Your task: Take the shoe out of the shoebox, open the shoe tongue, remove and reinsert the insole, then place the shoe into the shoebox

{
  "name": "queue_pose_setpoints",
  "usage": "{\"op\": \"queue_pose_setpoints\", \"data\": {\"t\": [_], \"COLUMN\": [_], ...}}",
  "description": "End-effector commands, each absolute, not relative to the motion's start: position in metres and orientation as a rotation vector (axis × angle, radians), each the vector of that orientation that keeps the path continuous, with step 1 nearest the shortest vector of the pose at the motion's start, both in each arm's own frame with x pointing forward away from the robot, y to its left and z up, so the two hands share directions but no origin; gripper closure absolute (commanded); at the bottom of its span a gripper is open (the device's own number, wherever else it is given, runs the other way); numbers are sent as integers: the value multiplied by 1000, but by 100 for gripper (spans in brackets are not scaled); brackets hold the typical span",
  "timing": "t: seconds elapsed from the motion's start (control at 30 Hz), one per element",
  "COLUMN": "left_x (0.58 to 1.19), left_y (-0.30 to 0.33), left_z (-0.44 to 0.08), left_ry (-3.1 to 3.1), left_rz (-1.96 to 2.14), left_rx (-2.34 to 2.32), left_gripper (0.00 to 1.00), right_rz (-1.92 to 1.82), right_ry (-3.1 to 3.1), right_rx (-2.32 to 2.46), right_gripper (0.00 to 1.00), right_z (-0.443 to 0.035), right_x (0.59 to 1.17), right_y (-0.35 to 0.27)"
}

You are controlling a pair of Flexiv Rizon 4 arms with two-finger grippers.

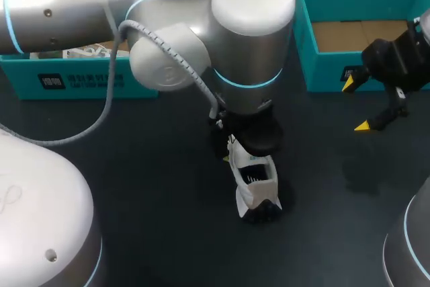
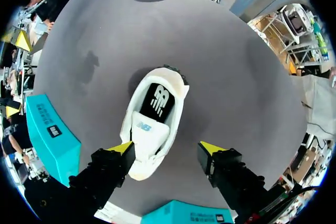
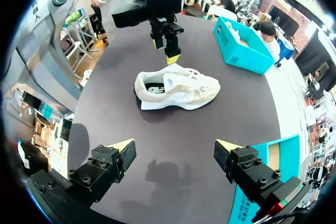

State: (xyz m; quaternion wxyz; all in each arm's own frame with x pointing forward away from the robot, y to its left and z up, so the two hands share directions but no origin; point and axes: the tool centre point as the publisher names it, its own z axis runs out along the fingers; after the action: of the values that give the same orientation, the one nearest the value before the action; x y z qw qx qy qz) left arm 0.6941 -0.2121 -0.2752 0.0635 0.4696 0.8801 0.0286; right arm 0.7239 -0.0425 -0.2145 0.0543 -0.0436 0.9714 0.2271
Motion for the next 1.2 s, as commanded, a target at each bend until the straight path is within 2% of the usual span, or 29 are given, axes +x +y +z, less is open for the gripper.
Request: {"op": "queue_pose_setpoints", "data": {"t": [0.03,0.13,0.33,0.63,0.73,0.77,0.8,0.83,0.87,0.9,1.03,1.13,1.2], "left_x": [694,694,671,651,645,642,640,640,637,636,630,627,626], "left_y": [-205,-205,-211,-217,-223,-225,-227,-229,-232,-233,-239,-245,-249], "left_z": [-276,-276,-279,-284,-289,-291,-292,-294,-296,-297,-302,-310,-314], "left_ry": [2650,2650,2928,2963,2937,2942,2923,2924,2933,2922,2900,2887,2886], "left_rz": [65,65,-57,-82,-130,-135,-159,-170,-193,-212,-240,-262,-274], "left_rx": [1420,1420,724,-206,-323,-311,-353,-366,-358,-400,-518,-602,-586], "left_gripper": [0,0,0,0,27,43,45,45,36,34,31,19,18], "right_rz": [685,685,685,685,685,685,685,685,685,685,685,685,685], "right_ry": [2952,2952,2952,2952,2952,2952,2952,2952,2952,2952,2952,2952,2952], "right_rx": [-131,-131,-131,-131,-131,-131,-131,-131,-131,-131,-131,-131,-131], "right_gripper": [0,0,0,0,0,0,0,0,0,0,0,0,0], "right_z": [-215,-215,-215,-215,-215,-215,-215,-215,-215,-215,-215,-215,-215], "right_x": [724,724,724,724,724,724,724,724,724,724,724,724,724], "right_y": [-42,-42,-42,-42,-42,-42,-42,-42,-42,-42,-42,-42,-42]}}
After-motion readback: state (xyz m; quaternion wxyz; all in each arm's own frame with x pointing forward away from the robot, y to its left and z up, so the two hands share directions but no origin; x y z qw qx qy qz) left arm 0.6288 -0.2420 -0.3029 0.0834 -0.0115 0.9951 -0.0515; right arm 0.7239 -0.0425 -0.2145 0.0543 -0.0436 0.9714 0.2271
